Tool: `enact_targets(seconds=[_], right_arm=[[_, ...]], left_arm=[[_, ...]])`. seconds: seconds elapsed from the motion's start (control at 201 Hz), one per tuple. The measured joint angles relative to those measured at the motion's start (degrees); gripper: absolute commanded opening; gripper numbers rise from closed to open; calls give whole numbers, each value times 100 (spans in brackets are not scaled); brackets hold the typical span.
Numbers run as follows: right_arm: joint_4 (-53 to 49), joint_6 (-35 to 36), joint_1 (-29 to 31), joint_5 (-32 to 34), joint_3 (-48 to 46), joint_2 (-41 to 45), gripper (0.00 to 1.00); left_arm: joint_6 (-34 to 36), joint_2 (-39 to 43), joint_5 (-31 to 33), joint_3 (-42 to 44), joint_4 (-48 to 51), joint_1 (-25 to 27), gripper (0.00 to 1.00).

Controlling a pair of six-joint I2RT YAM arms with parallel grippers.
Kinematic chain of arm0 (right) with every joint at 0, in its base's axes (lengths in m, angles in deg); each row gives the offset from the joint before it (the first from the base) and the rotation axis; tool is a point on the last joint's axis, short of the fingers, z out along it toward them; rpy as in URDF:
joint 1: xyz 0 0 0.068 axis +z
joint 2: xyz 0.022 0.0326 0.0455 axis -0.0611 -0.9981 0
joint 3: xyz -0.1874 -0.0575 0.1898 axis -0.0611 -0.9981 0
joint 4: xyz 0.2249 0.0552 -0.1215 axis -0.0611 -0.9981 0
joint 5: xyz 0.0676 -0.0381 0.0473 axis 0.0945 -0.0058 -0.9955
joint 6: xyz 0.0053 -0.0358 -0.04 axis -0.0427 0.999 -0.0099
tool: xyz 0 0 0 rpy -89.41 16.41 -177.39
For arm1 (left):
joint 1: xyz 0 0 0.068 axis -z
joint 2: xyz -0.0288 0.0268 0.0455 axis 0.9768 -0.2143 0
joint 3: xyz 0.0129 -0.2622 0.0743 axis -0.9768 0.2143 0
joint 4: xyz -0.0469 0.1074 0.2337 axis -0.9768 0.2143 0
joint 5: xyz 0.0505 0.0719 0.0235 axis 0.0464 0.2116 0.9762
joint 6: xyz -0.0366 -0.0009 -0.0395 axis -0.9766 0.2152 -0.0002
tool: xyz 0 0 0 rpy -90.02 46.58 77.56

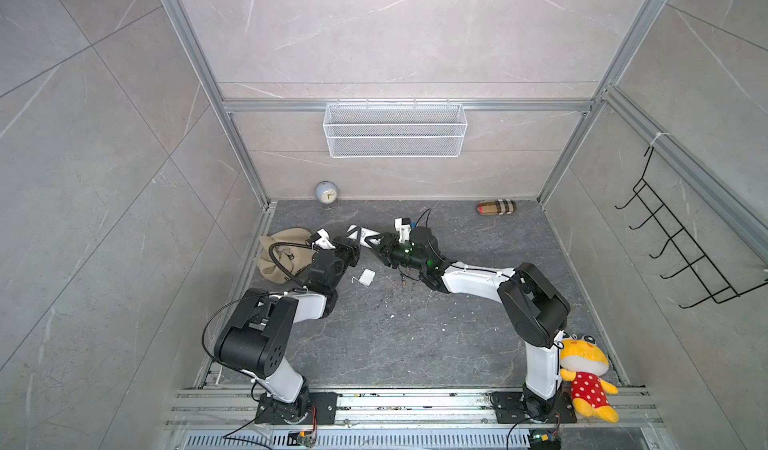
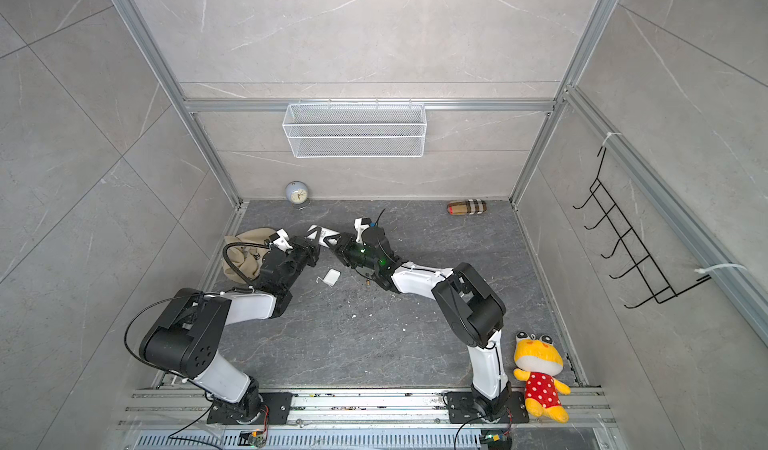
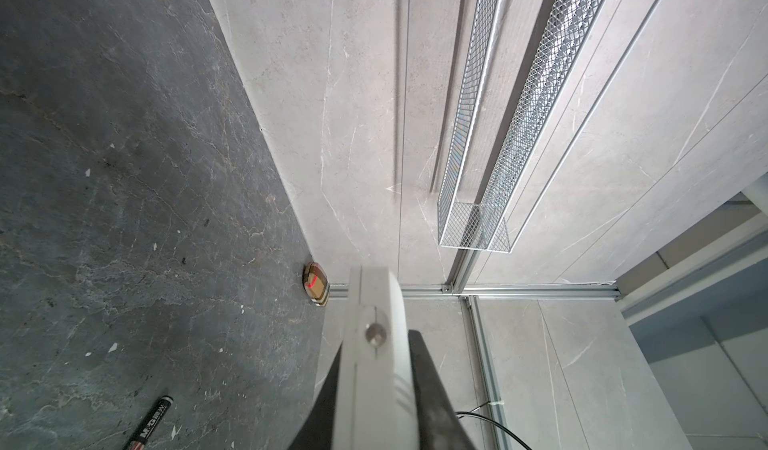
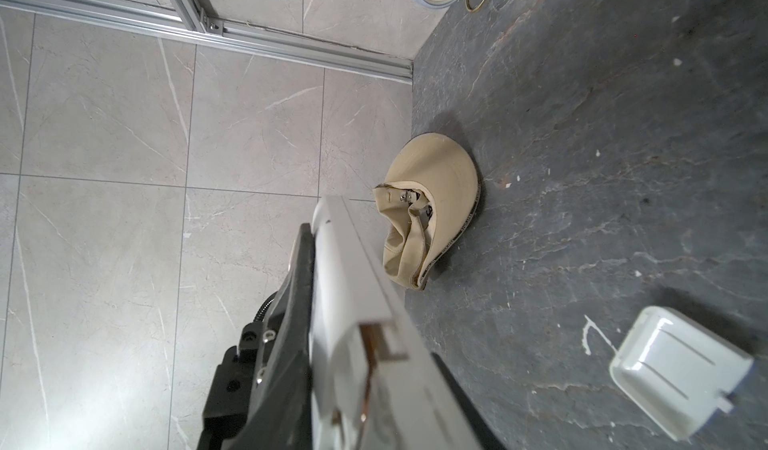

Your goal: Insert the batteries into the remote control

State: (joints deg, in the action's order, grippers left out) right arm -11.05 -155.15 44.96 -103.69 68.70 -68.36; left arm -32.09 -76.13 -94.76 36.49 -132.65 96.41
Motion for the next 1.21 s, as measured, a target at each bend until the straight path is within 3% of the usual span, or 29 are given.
enact_targets(seconds=[0.169, 0.329, 0.423, 0.458, 0.558, 0.632, 0.832, 1.21], right_arm=[[22, -76, 11, 50, 76, -74, 42], [42, -157, 4, 44, 127, -76, 24], [48, -238, -13, -35, 205, -76, 18], [39, -249, -22, -74, 238, -76, 18], [-92, -170, -42, -190, 369, -76, 14], [-391, -17, -90, -278, 452, -76, 12], [-881, 247, -389, -673, 472, -4, 12], [-841, 90, -557, -761, 470, 87, 14]], left_arm=[[2, 2, 22, 0, 26, -2, 0], [-50, 11, 31, 0, 81, 0, 0], [-205, 46, 85, 0, 76, -2, 2], [-249, 72, 118, 0, 72, -2, 10], [-205, 144, 129, 2, 153, -2, 52], [-105, 210, 39, 2, 234, 20, 65], [-13, 404, -367, 2, 739, -50, 67], [-140, 232, -597, -118, 420, -181, 66]])
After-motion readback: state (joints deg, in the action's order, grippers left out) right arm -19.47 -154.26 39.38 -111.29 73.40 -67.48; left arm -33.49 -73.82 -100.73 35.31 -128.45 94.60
